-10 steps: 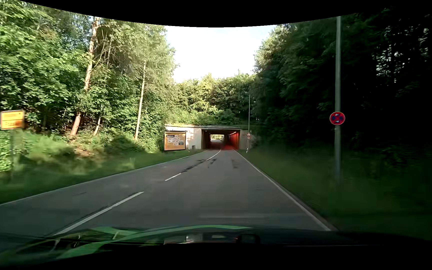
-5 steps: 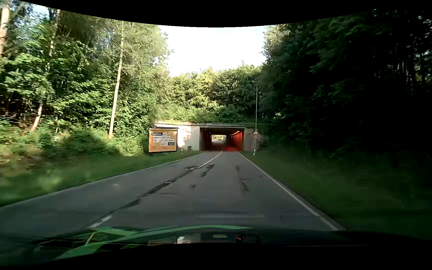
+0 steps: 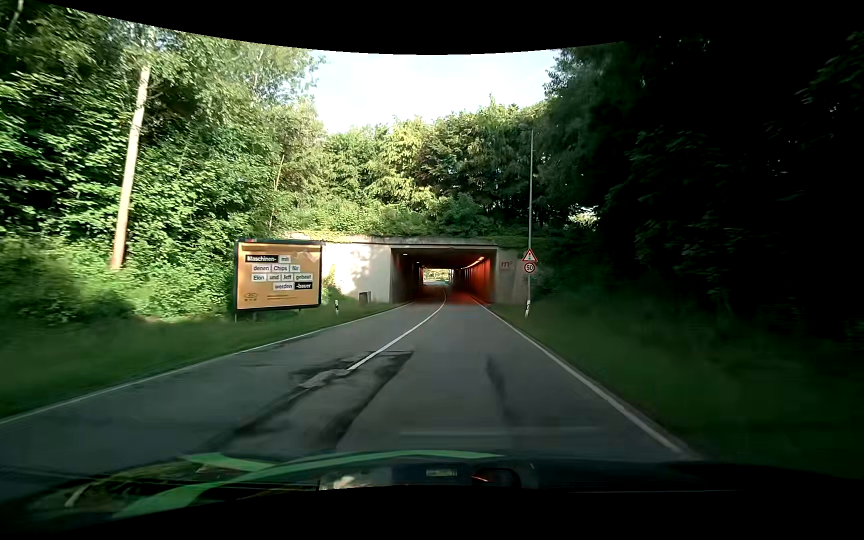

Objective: Follow the waypoints while adhering to traffic rules and regulations

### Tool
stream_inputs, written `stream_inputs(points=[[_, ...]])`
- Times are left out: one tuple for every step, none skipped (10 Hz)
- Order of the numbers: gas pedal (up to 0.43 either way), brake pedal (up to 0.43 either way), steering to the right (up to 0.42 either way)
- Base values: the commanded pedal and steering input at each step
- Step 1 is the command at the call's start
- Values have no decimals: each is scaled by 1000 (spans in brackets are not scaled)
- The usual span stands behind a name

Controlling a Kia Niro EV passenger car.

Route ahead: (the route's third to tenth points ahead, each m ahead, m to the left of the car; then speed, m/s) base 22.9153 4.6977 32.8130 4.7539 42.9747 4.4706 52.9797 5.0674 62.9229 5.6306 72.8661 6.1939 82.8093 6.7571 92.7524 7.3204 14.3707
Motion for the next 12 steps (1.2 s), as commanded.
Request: stream_inputs(points=[[98,0,0],[98,0,1],[98,0,3],[98,0,3],[98,0,3],[98,0,3],[98,0,2],[110,0,0],[118,0,0],[118,0,0],[118,0,1],[118,0,0]])
